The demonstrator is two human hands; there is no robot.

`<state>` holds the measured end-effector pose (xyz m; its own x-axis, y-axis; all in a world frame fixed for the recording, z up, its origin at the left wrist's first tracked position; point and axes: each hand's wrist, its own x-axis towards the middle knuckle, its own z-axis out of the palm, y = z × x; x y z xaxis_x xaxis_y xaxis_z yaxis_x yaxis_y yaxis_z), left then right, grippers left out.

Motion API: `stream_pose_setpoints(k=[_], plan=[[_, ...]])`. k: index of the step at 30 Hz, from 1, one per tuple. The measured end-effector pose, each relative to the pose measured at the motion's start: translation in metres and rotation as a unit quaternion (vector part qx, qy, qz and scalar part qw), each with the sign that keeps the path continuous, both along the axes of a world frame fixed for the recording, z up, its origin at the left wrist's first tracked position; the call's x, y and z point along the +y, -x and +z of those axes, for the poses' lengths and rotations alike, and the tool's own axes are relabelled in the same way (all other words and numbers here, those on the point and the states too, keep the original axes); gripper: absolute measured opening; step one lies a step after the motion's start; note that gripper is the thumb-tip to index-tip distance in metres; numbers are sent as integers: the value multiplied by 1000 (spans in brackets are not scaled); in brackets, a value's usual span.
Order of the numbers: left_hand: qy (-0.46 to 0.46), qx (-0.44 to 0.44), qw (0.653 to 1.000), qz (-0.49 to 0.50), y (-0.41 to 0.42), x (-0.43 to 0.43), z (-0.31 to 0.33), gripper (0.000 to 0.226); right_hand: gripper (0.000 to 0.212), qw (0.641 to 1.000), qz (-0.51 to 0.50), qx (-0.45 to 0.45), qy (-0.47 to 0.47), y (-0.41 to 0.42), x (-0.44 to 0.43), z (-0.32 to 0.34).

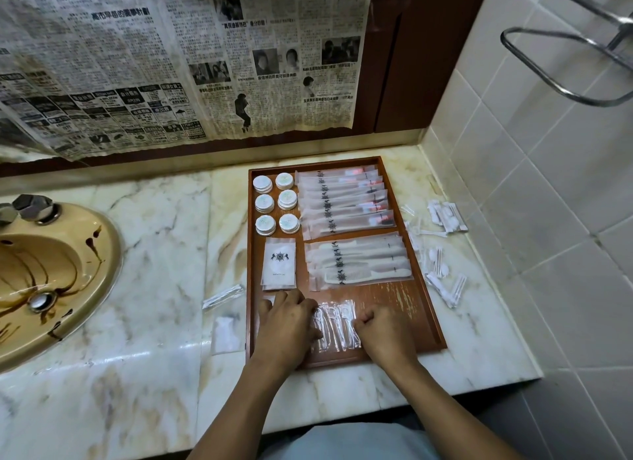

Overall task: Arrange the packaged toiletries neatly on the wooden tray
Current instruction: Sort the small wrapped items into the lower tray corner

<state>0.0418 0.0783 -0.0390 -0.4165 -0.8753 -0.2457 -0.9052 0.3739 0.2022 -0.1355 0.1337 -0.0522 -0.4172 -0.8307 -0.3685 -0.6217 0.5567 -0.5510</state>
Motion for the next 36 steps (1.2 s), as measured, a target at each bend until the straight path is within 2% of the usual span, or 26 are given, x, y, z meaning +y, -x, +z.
stream_pose_setpoints(k=[10,14,20,24,27,30,33,36], plan=[[15,44,999,5,9,-2,-3,44,14,999,6,-40,4,10,-1,-4],[38,97,994,31,10,-4,-3,30,13,997,9,-74,4,17,0,-5],[76,172,974,129,-14,-3,-8,20,8,992,-5,-122,15,29,2,-1],[96,221,935,260,-49,-6,-13,21,5,988,-34,-147,31,37,-1,-3],[87,172,901,390,-82,-12,-14,21,6,987,-34,-149,45,41,-4,-3],[10,78,874,479,-107,-15,-15,48,8,988,-31,-141,61,40,-6,0],[-65,62,866,491,-118,-11,-13,60,9,986,-33,-154,51,37,-6,0],[-89,98,859,494,-117,-10,-12,48,9,987,-21,-152,45,33,-7,2]])
